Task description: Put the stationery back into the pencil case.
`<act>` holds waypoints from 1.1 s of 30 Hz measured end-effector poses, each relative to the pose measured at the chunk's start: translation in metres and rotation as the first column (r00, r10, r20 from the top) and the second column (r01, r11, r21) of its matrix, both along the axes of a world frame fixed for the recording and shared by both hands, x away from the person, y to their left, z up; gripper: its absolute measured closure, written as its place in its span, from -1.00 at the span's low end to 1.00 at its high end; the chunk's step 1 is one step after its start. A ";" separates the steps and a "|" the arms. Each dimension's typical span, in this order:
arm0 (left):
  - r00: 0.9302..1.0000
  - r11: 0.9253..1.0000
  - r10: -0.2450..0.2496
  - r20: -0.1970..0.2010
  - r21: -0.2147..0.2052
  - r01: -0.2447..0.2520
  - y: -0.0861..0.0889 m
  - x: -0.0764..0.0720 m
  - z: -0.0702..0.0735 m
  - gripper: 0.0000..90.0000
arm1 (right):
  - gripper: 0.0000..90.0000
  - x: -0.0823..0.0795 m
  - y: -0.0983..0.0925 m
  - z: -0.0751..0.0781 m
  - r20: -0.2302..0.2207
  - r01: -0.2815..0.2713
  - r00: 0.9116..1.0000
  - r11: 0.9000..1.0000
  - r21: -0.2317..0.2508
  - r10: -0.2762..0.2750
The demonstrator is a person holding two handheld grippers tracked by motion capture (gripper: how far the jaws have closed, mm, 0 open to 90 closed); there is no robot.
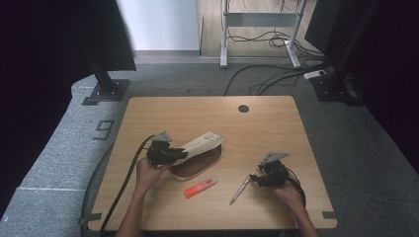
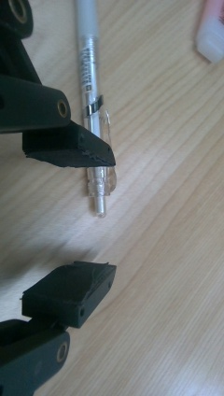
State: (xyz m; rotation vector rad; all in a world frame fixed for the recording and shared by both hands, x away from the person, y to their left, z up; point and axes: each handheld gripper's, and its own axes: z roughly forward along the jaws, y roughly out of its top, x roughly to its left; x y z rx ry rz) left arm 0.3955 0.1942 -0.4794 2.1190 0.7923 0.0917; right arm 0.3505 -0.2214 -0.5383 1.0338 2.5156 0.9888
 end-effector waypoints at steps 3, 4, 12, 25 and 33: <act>1.000 1.000 0.001 -0.001 0.000 -0.001 0.000 0.000 0.000 0.69 | -0.11 0.007 0.007 -0.001 0.002 -0.007 1.000 1.000 -0.010 0.007; 1.000 1.000 0.000 -0.001 0.000 0.000 0.000 0.000 0.000 0.69 | -0.12 0.010 0.011 -0.002 0.006 -0.011 1.000 1.000 -0.008 0.011; 1.000 1.000 -0.002 -0.001 -0.001 0.002 0.000 0.000 0.000 0.69 | -0.13 0.016 0.024 0.000 0.010 -0.022 1.000 1.000 0.006 0.022; 1.000 1.000 -0.005 0.000 0.002 0.005 -0.001 -0.001 0.000 0.69 | -0.43 -0.011 0.048 0.002 -0.018 -0.037 0.999 0.998 0.046 0.038; 1.000 1.000 -0.009 0.001 0.003 0.009 -0.001 -0.001 0.000 0.68 | 0.00 -0.021 0.058 -0.001 0.003 -0.033 0.999 0.999 -0.024 0.033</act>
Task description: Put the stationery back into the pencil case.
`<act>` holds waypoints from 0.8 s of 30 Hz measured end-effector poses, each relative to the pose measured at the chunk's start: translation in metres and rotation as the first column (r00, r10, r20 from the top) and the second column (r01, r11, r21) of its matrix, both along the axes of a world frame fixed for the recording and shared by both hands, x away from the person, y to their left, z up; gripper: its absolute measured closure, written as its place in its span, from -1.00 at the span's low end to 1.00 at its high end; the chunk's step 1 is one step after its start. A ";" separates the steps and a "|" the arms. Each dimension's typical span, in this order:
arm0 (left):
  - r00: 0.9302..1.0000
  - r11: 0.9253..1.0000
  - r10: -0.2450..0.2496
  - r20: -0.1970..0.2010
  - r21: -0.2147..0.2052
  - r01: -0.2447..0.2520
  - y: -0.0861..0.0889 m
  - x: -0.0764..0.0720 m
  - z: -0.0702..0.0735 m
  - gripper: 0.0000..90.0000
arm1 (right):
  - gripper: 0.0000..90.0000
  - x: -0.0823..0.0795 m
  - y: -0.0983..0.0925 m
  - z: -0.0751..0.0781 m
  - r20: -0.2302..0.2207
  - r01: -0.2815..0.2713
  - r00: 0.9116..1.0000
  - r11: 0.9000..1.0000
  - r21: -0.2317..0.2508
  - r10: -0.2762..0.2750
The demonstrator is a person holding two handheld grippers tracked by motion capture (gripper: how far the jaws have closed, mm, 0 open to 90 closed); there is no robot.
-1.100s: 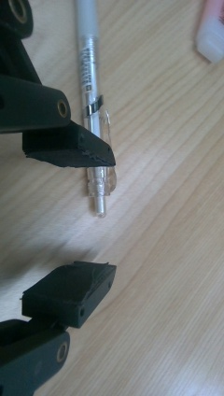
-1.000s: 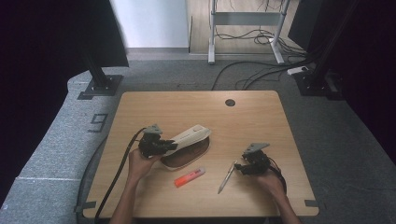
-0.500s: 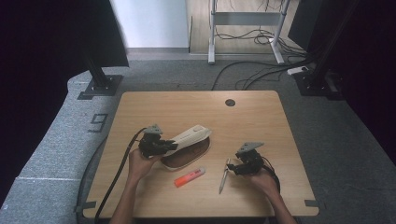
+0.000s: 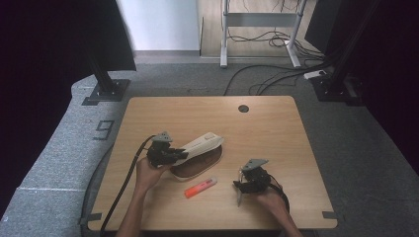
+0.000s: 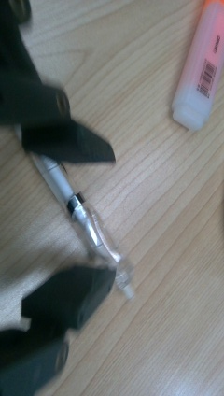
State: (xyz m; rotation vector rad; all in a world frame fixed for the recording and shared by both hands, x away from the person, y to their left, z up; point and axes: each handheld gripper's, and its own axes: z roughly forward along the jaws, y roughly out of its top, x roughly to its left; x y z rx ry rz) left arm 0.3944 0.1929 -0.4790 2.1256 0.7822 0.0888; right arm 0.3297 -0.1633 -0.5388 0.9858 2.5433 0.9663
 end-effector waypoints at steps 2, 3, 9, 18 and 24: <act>1.000 1.000 0.000 0.000 0.000 0.000 0.000 0.000 0.000 0.68 | 0.21 0.000 -0.001 0.001 -0.002 -0.003 1.000 1.000 0.000 0.003; 1.000 1.000 -0.001 -0.001 0.000 0.001 0.000 0.000 0.000 0.68 | 0.29 0.001 -0.002 0.002 -0.003 -0.010 1.000 1.000 -0.001 0.010; 1.000 1.000 -0.001 0.000 0.000 0.001 0.000 0.000 0.000 0.69 | 0.71 0.002 -0.001 0.003 -0.006 -0.047 0.999 0.999 -0.006 0.047; 1.000 1.000 -0.004 -0.002 0.001 0.004 0.000 0.000 0.000 0.68 | 0.42 0.000 -0.007 0.007 -0.032 -0.052 0.998 0.998 -0.032 0.051; 1.000 1.000 -0.005 -0.001 0.003 0.005 0.000 0.000 0.000 0.68 | 0.41 -0.004 -0.014 0.008 -0.053 -0.064 0.997 0.997 -0.051 0.061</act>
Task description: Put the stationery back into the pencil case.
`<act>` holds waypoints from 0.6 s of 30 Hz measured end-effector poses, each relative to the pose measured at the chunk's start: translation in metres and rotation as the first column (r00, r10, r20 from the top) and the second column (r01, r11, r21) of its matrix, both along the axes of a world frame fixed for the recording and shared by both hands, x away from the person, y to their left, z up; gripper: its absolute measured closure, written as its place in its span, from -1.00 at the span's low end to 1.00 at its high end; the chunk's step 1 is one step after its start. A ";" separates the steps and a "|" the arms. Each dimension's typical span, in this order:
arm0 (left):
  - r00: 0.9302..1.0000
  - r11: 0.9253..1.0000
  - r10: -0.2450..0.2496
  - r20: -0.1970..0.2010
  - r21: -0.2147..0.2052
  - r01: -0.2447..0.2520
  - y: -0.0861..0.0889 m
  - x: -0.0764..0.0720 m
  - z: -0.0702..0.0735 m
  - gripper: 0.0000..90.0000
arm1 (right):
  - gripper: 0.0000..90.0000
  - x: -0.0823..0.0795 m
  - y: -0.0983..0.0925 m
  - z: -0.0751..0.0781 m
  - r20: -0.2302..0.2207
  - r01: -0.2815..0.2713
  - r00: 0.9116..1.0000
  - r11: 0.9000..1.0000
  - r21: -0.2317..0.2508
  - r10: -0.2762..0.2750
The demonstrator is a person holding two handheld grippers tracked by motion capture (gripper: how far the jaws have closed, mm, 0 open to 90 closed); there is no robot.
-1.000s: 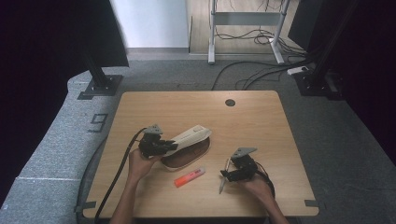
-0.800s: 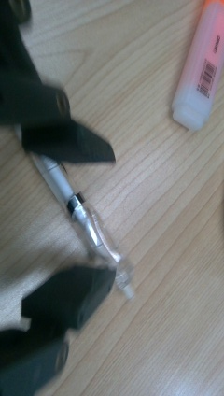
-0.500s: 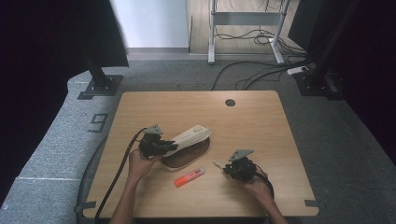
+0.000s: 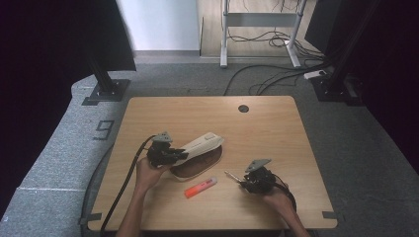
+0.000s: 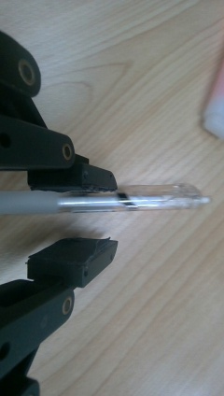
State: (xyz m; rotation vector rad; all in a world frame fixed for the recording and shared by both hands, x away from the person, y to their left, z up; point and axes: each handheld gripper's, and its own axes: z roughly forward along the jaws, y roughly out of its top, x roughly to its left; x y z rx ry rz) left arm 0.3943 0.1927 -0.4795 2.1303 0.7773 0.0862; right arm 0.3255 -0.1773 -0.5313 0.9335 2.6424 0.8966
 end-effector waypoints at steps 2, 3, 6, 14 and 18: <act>1.000 1.000 -0.001 -0.001 0.000 0.001 0.000 0.000 0.000 0.68 | 0.45 -0.001 -0.003 0.002 -0.009 -0.009 1.000 1.000 -0.019 0.008; 1.000 1.000 -0.002 -0.001 0.000 0.002 0.000 0.000 0.000 0.68 | 0.47 -0.001 -0.003 0.002 -0.017 -0.012 1.000 1.000 -0.025 0.012; 1.000 1.000 -0.001 0.000 0.002 0.001 0.000 0.000 0.000 0.68 | 0.55 0.001 -0.003 0.004 -0.039 -0.028 0.999 0.999 -0.047 0.026; 1.000 1.000 0.000 0.000 0.003 0.000 0.000 0.000 0.000 0.68 | 0.73 0.006 0.001 0.007 -0.081 -0.052 0.996 0.997 -0.065 0.047; 1.000 1.000 0.002 -0.001 0.002 -0.002 0.000 0.000 0.000 0.69 | 0.74 0.006 0.002 0.008 -0.083 -0.051 0.996 0.996 -0.070 0.045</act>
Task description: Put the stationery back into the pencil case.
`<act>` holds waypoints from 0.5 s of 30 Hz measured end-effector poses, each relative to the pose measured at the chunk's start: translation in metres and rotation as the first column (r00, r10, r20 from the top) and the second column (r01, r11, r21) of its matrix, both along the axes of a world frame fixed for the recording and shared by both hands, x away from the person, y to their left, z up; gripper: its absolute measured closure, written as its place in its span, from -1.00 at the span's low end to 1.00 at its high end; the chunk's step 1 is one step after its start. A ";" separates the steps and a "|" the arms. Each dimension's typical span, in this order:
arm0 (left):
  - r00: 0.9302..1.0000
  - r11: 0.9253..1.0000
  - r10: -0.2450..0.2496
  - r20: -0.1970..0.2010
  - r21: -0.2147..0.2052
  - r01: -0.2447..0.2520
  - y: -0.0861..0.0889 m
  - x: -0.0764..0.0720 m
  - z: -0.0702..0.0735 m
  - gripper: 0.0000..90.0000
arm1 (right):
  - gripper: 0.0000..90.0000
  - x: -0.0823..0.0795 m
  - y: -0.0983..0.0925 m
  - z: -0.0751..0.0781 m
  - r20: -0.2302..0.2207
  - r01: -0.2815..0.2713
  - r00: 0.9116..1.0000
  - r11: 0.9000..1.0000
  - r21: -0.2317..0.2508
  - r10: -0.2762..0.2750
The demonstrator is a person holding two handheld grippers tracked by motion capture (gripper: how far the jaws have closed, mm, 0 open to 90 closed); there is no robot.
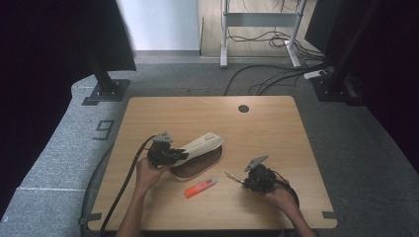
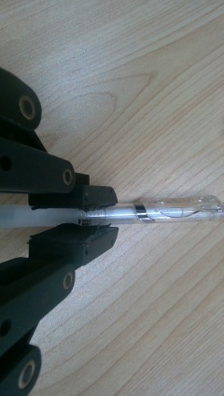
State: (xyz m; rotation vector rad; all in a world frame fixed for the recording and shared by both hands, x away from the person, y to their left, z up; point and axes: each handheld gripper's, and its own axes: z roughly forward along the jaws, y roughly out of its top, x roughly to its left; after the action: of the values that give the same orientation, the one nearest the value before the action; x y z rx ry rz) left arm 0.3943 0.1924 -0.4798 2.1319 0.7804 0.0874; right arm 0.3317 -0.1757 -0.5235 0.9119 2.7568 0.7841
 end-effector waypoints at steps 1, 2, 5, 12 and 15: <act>1.000 1.000 0.002 -0.001 -0.002 -0.002 0.000 0.000 0.000 0.70 | 0.74 0.000 0.000 0.000 0.002 0.005 1.000 1.000 -0.002 -0.005; 1.000 1.000 0.004 0.002 -0.001 -0.004 0.000 0.000 0.000 0.70 | 0.74 0.000 -0.001 0.000 0.003 0.006 1.000 1.000 -0.002 -0.006; 1.000 1.000 0.008 0.004 -0.001 -0.008 0.000 0.000 0.000 0.71 | 0.74 0.000 -0.003 0.003 0.006 0.013 1.000 1.000 0.018 -0.014; 1.000 1.000 0.017 0.011 -0.004 -0.017 0.000 -0.001 0.002 0.72 | 0.74 0.000 -0.006 0.014 0.031 0.017 0.999 0.999 0.038 -0.018; 1.000 1.000 0.018 0.011 -0.009 -0.018 0.001 -0.001 0.002 0.72 | 0.74 0.001 -0.006 0.019 0.039 0.013 0.999 0.999 0.049 -0.015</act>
State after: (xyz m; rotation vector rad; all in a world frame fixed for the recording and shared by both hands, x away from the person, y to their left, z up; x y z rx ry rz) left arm 0.3935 0.1932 -0.4773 2.1143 0.7924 0.1054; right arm 0.3328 -0.1812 -0.5044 0.9132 2.7061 0.8616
